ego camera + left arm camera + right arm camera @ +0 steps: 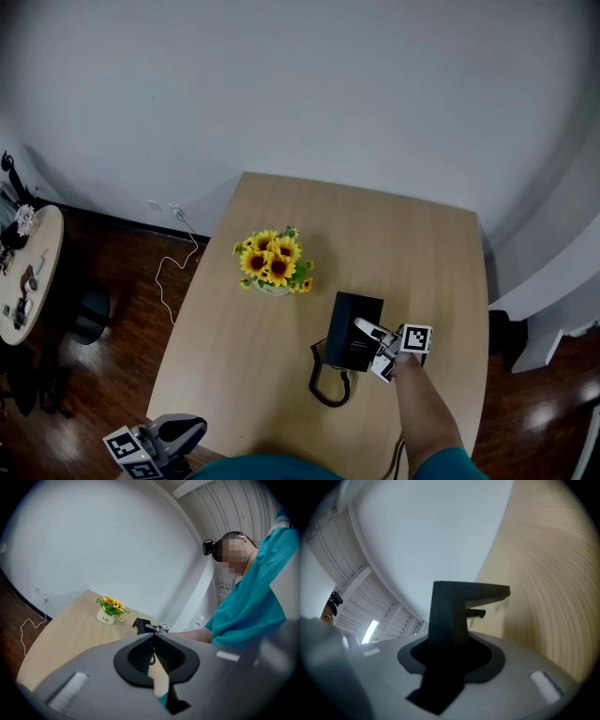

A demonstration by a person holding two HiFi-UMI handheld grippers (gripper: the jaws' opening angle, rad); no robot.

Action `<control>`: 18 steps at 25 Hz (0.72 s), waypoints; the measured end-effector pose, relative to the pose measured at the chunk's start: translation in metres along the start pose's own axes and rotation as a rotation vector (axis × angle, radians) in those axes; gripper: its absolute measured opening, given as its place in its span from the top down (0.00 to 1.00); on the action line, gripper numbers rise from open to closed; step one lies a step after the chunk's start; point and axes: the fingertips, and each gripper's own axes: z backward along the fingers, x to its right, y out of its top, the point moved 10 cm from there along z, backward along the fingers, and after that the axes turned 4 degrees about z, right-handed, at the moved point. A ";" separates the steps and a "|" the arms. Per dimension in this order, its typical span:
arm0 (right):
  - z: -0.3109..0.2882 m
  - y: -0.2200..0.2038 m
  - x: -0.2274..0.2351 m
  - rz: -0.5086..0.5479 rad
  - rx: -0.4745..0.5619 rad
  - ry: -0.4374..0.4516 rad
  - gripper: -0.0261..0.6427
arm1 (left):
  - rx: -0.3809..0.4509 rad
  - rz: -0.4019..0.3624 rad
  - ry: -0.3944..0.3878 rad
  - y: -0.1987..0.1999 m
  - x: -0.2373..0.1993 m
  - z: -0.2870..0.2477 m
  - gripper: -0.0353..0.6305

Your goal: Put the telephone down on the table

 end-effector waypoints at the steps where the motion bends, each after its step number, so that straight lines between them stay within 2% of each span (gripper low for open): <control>1: 0.000 -0.001 0.003 -0.004 -0.005 -0.003 0.72 | 0.000 0.001 0.001 0.000 0.000 0.000 0.94; 5: -0.001 -0.002 0.013 0.002 -0.029 -0.027 0.72 | 0.000 0.004 0.010 0.000 0.001 0.001 0.94; 11: -0.007 -0.002 0.013 0.030 -0.073 -0.017 0.72 | 0.000 0.009 0.020 0.000 0.004 0.001 0.94; 13: -0.005 -0.001 0.016 0.039 -0.083 -0.061 0.72 | 0.004 0.011 0.022 0.000 0.005 0.001 0.94; 16: 0.001 0.000 0.022 0.058 -0.097 -0.180 0.71 | 0.005 0.009 0.018 -0.002 0.007 0.000 0.94; 18: 0.000 -0.001 0.021 0.062 -0.092 -0.178 0.70 | 0.005 0.005 0.013 -0.003 0.010 0.000 0.94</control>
